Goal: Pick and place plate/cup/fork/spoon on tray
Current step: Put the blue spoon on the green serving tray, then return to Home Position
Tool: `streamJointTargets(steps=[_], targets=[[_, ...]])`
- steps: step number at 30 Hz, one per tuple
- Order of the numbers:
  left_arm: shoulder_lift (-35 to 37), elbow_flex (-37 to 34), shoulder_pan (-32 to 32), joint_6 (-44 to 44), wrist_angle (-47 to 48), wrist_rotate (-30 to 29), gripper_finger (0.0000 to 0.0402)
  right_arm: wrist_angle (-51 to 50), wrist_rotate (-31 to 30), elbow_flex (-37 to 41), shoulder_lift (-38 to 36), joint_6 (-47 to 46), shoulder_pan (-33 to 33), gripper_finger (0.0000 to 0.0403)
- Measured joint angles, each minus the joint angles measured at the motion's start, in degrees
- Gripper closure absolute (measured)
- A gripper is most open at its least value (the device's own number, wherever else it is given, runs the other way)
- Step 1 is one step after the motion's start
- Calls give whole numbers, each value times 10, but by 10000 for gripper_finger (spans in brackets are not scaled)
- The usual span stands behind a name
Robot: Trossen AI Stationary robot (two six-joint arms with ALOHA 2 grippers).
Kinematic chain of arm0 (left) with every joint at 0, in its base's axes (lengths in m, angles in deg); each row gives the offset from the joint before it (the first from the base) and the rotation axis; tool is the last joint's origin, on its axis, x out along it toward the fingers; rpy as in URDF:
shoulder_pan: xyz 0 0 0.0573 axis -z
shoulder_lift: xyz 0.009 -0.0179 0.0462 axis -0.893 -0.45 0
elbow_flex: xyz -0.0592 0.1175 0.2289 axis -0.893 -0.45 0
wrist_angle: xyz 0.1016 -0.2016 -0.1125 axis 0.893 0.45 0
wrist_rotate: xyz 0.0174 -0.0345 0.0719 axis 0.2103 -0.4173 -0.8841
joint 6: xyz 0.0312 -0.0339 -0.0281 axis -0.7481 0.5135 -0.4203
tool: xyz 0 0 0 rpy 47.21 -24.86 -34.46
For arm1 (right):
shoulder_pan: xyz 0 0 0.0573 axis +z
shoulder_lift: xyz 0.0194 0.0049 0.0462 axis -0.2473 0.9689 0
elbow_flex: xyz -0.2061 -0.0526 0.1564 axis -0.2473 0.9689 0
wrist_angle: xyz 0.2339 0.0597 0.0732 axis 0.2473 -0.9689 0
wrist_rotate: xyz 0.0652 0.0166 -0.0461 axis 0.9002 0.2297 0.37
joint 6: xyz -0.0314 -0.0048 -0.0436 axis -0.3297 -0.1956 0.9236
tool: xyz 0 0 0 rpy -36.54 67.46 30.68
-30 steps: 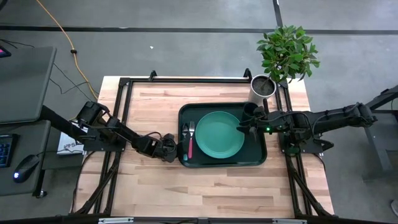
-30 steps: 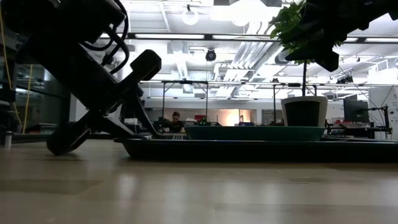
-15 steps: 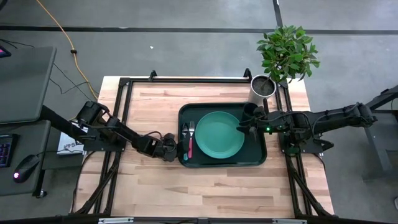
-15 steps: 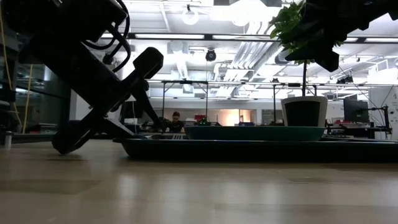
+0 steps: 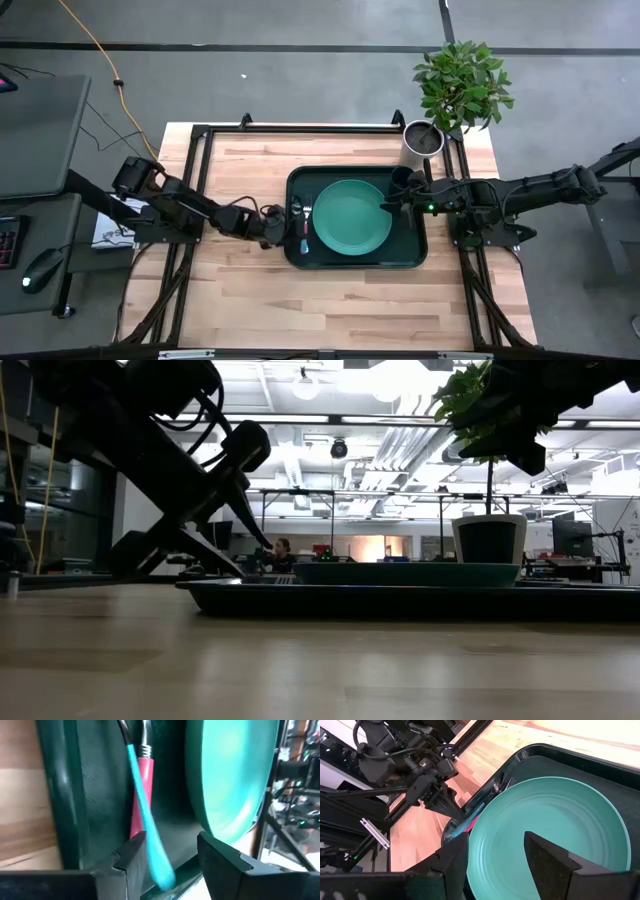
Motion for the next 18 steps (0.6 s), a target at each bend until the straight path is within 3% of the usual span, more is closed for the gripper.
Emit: streamJointTargets(steps=[9,18], targets=[[15,0,-6,-11,62,50,243,0,2,0,0,0,0,219],[87,0,-7,-54,64,30,243,0,2,0,0,0,0,219]])
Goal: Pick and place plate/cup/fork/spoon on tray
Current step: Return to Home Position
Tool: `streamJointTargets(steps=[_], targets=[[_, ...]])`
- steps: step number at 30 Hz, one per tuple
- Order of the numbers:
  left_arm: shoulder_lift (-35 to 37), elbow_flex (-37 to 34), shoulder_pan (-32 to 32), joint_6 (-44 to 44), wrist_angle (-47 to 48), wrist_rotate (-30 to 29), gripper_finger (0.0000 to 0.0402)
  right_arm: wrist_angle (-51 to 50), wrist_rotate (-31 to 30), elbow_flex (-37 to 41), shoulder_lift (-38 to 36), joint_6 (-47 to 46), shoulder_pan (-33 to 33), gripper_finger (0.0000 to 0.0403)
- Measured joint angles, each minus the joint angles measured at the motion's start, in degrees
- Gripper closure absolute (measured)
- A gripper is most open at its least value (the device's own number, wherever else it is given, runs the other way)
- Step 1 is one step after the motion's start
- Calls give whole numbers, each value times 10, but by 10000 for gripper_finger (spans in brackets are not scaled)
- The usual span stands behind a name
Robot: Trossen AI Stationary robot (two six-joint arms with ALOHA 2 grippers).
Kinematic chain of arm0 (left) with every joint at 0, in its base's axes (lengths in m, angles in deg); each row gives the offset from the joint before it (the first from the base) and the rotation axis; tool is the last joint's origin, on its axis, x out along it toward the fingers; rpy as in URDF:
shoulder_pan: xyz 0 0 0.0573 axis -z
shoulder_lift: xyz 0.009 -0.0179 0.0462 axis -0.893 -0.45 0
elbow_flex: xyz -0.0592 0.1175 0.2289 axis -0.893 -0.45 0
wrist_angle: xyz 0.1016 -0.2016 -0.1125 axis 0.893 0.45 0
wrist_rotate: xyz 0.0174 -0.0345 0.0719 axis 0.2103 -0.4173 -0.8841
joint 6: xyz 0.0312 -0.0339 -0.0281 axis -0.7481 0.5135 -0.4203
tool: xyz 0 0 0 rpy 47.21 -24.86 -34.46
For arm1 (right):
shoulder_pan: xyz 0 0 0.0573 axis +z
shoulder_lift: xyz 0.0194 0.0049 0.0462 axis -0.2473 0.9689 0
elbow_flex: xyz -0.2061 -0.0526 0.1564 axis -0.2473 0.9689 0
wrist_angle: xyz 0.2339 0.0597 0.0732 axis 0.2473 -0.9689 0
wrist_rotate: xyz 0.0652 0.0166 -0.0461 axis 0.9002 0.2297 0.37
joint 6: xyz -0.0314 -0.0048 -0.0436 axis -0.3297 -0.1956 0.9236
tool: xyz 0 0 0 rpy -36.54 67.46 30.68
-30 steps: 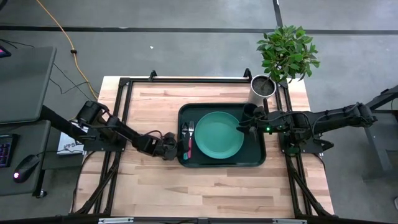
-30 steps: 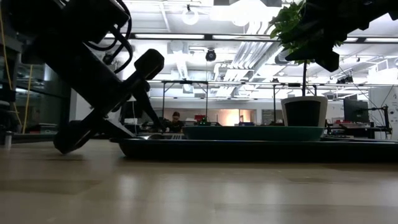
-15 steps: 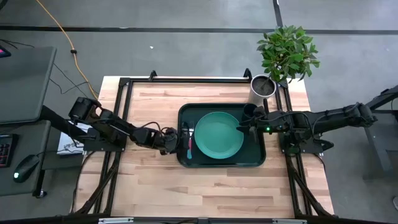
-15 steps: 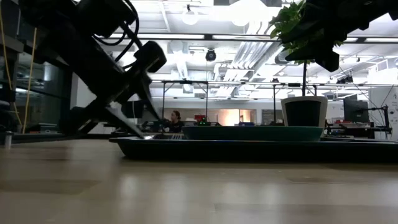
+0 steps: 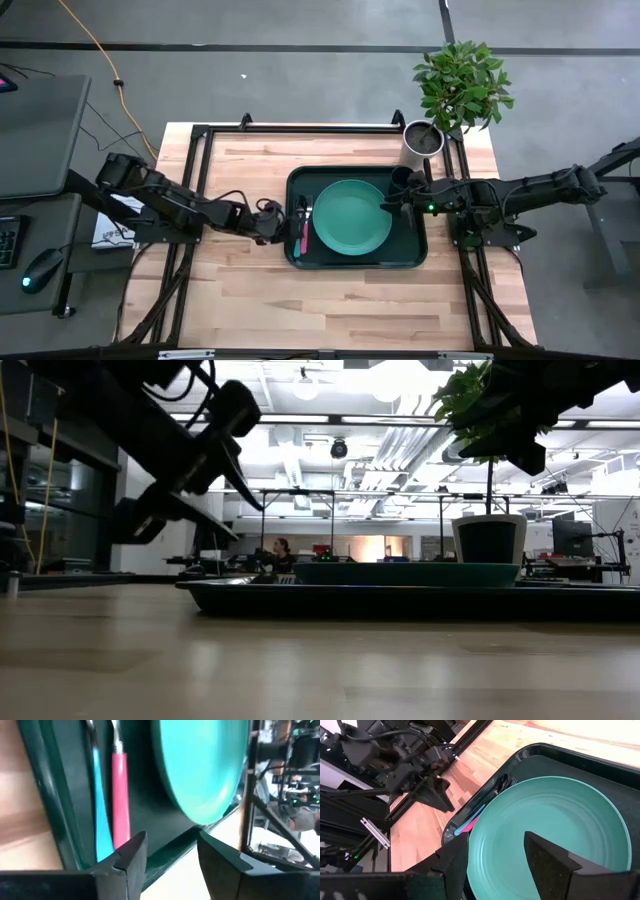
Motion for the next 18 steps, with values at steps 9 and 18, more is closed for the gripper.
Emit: streamJointTargets(steps=[9,18], targets=[[3,0,-63,-87,-22,-16,289,1,-14,0,0,0,0,219],[115,64,-131,-406,-32,51,395,34,-15,0,0,11,0,219]])
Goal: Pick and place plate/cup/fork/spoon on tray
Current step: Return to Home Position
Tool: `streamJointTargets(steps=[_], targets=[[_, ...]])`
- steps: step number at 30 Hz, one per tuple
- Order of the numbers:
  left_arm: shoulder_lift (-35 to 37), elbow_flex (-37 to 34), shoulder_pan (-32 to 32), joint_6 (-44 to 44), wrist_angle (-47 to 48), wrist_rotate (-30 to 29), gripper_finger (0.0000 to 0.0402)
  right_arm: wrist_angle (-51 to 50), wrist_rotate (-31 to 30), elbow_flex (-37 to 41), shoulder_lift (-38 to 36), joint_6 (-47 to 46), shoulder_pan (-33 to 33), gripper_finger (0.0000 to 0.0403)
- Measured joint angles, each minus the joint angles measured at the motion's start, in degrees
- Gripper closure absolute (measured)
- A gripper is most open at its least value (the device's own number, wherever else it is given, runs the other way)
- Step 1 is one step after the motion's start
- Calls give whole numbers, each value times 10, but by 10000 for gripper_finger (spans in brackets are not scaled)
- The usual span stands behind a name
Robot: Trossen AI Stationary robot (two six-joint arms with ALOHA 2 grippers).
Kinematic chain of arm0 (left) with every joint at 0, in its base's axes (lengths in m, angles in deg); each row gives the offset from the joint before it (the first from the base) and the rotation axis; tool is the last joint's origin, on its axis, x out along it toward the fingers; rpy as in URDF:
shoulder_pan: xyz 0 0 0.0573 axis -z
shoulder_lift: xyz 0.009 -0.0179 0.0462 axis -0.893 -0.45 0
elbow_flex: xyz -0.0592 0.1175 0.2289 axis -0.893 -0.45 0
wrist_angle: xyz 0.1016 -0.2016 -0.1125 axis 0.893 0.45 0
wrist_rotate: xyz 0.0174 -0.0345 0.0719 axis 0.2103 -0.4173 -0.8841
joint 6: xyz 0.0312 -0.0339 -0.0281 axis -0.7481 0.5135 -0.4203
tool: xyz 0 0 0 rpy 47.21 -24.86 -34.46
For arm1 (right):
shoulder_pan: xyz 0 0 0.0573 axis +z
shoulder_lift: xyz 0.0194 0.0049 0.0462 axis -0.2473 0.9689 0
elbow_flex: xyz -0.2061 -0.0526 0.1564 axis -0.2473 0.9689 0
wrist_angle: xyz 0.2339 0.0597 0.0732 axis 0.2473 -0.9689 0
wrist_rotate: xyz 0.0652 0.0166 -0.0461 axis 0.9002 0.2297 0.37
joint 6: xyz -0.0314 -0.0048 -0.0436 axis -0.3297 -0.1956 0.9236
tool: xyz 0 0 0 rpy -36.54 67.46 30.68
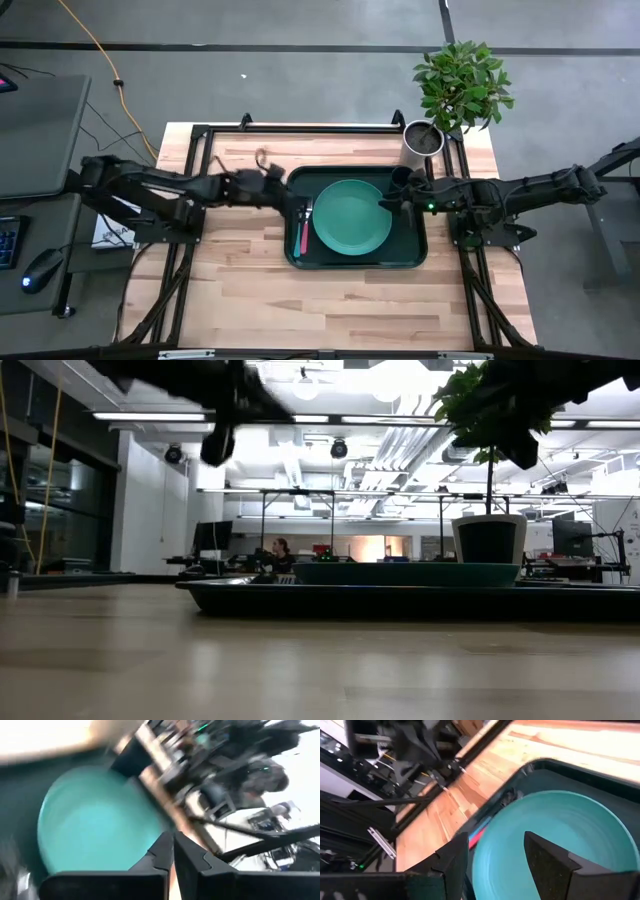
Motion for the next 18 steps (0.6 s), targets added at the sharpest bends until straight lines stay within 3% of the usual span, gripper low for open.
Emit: streamJointTargets(steps=[6,12,18], targets=[[119,10,-6,-166,-6,-11,401,57,15,0,0,23,0,219],[221,9,-3,-251,4,-22,401,161,46,0,0,76,0,224],[292,9,16,-325,54,-28,401,212,63,0,-6,94,0,290]])
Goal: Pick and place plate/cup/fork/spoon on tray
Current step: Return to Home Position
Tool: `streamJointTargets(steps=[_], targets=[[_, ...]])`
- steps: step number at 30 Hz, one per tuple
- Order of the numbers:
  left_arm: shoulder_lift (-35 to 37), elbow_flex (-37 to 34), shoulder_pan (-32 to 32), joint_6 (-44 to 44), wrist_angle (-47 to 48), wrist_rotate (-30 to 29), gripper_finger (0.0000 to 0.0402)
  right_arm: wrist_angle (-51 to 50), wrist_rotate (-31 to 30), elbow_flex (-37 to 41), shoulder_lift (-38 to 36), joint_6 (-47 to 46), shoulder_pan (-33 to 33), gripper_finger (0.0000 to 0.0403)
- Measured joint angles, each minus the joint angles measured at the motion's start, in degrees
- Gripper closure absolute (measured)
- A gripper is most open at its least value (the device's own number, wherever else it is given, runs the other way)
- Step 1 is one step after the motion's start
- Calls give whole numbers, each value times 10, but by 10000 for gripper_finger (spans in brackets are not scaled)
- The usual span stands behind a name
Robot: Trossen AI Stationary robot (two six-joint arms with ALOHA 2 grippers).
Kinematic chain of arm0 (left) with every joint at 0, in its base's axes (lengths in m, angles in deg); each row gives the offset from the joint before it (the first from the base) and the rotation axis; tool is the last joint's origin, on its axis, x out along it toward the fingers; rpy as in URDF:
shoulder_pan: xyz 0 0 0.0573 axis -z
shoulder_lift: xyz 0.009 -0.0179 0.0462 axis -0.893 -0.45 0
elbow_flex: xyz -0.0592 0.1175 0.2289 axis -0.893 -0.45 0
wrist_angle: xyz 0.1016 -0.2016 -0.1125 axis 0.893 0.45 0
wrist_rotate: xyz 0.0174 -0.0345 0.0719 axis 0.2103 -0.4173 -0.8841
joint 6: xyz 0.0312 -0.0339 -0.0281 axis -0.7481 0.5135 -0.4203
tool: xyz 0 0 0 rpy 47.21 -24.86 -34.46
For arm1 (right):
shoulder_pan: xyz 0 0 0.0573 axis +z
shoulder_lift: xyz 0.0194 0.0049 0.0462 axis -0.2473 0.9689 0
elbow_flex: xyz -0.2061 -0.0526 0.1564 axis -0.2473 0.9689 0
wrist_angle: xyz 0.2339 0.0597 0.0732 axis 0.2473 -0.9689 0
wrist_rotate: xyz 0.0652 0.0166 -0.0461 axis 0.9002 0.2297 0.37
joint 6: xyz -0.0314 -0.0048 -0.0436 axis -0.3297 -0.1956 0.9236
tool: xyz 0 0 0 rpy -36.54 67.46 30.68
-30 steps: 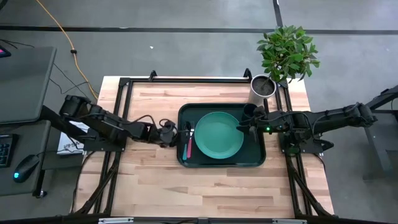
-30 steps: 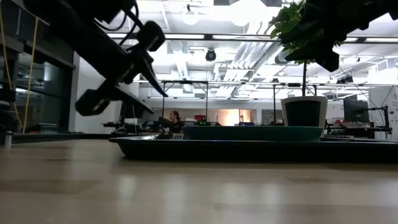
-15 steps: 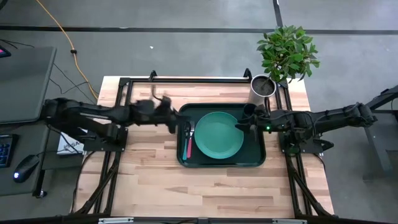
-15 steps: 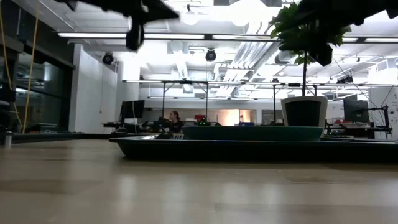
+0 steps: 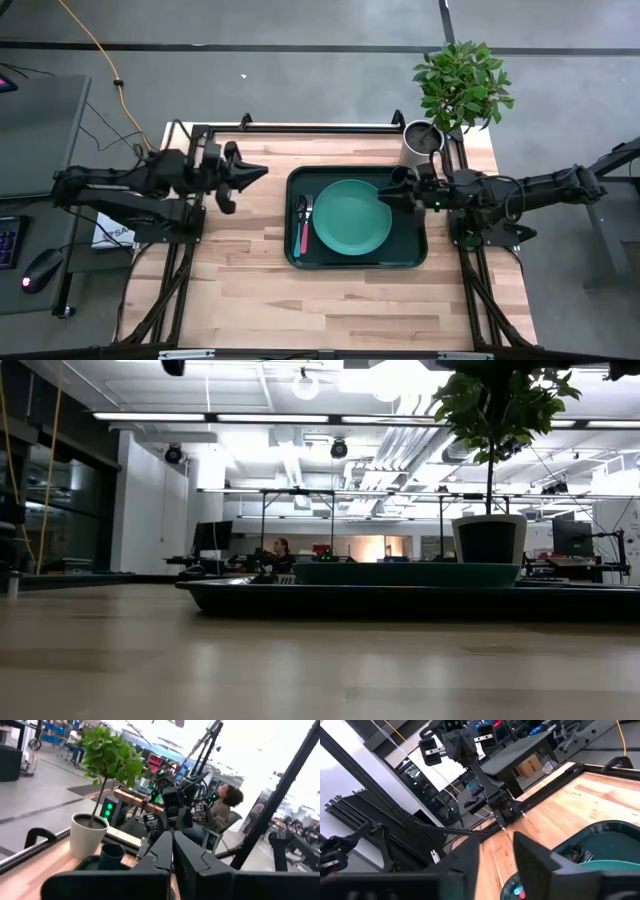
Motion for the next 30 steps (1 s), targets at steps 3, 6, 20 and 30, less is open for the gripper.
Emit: streamJointTargets(steps=[3,6,20,30], targets=[[26,0,9,-8,35,0,401,1,4,0,-8,10,0,351],[47,0,17,-13,65,0,401,5,5,0,-20,37,0,394],[141,-4,13,-60,143,26,401,3,-17,0,-43,136,0,402],[222,-104,13,-6,55,21,401,3,-18,0,-43,120,0,403]])
